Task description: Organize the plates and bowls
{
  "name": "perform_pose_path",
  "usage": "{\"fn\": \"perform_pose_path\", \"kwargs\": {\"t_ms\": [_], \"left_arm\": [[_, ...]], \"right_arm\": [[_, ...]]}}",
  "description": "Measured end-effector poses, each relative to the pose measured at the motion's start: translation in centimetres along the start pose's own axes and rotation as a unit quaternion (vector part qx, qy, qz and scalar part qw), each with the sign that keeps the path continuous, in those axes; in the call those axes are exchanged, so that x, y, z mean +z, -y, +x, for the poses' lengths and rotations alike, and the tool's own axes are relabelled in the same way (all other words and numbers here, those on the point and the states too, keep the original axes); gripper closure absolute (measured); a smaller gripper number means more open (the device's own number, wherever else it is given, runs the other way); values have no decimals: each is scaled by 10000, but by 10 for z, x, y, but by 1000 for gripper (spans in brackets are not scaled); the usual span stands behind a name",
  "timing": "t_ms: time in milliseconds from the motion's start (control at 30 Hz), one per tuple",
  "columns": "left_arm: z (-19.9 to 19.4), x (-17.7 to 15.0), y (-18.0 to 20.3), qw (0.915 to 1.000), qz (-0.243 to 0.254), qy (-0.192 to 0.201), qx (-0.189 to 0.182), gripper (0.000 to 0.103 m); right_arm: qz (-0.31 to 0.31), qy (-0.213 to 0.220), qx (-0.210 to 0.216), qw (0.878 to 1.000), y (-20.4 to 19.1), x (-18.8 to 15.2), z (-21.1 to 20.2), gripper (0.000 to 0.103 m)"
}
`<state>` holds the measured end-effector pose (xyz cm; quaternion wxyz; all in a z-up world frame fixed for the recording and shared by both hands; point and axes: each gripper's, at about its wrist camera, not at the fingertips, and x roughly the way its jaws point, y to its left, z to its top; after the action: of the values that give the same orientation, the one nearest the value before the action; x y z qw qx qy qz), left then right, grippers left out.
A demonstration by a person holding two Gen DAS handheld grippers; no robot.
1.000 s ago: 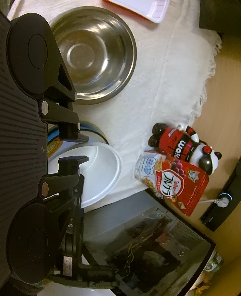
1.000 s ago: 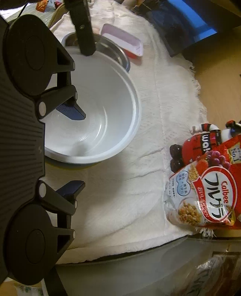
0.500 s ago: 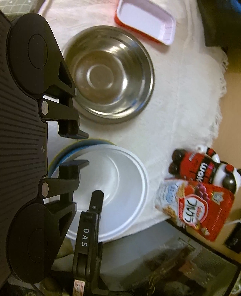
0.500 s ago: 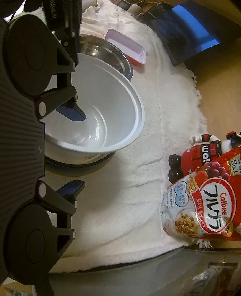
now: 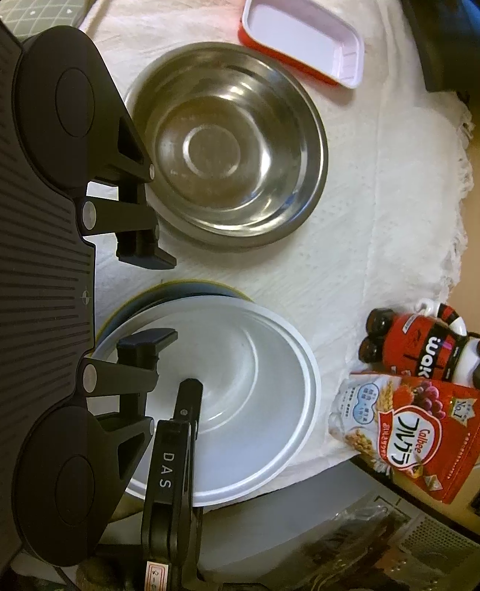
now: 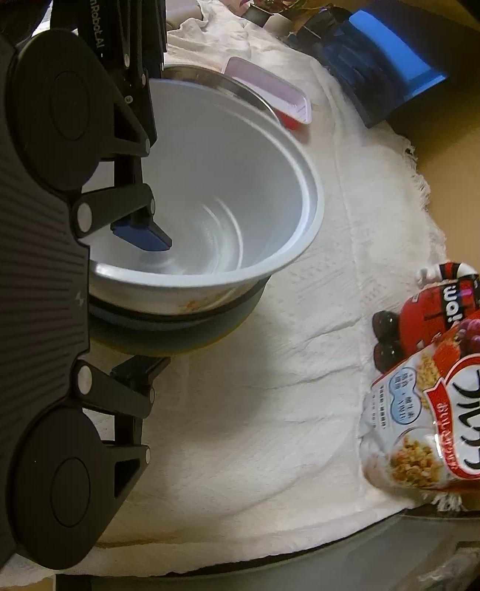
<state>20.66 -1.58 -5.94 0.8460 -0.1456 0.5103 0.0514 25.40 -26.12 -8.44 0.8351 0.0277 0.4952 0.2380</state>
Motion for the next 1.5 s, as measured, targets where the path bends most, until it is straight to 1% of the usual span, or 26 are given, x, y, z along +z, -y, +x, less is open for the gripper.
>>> {"fn": "perform_pose_path", "kwargs": {"t_ms": [133, 200, 233, 300, 367, 433, 567, 633, 667, 767, 867, 933, 967, 1033, 1133, 1200, 1267, 1333, 1433, 1500], "left_arm": [[4, 2, 0, 10000, -6, -47, 26, 63], [5, 4, 0, 9999, -47, -90, -33, 66], [5, 5, -1, 9998, -93, -130, -122, 67], [-1, 11, -6, 9986, -290, -192, -410, 67], [-11, 19, -12, 9972, -453, -125, -580, 67], [-20, 25, -13, 9977, -430, -52, -515, 67], [-14, 30, -9, 9984, -231, -357, -366, 66], [-6, 32, -10, 9982, -155, -506, -291, 57], [-1, 34, -11, 9976, -203, -594, -287, 55], [8, 38, -12, 9963, -305, -713, -376, 59], [17, 41, -12, 9950, -365, -799, -473, 59], [22, 41, -13, 9937, -388, -839, -633, 59], [25, 43, -13, 9926, -397, -859, -764, 55], [30, 45, -12, 9916, -328, -870, -905, 51], [39, 46, -10, 9909, -214, -862, -1015, 49], [44, 44, -9, 9898, -253, -889, -1083, 44], [44, 44, -6, 9890, -281, -889, -1146, 35], [44, 44, -3, 9886, -240, -916, -1170, 33], [43, 46, 1, 9887, -109, -964, -1143, 33], [45, 47, 0, 9885, -124, -989, -1141, 33]], "right_arm": [[18, -17, 93, 10000, 3, 0, 1, 42], [32, -34, 147, 9999, 4, 1, 2, 42], [57, -43, 177, 9998, 6, 1, 3, 42], [107, -49, 207, 9997, 7, 3, 4, 42], [125, -19, 173, 9998, 7, 4, 3, 42], [120, 21, 144, 9998, 8, 5, 2, 42], [136, 33, 134, 9998, 12, 7, 3, 42], [82, 28, 143, 9999, 12, 9, 4, 42], [60, 38, 127, 9999, 12, 10, 4, 42], [72, 50, 125, 9999, 14, 12, 4, 42], [112, 24, 153, 9998, 17, 13, 6, 42], [126, 30, 125, 9998, 19, 13, 5, 42], [162, 9, 173, 9997, 21, 11, 6, 42], [239, -11, 269, 9994, 25, 9, 5, 42], [482, -190, 675, 9964, 30, 4, 10, 42], [702, -312, 926, 9927, 33, 1, 16, 42], [851, -268, 1034, 9906, 35, 1, 17, 42], [910, -253, 1080, 9896, 37, 1, 17, 42], [960, -326, 1336, 9858, 36, -1, 19, 40], [941, -300, 1246, 9873, 33, -1, 19, 40]]}}
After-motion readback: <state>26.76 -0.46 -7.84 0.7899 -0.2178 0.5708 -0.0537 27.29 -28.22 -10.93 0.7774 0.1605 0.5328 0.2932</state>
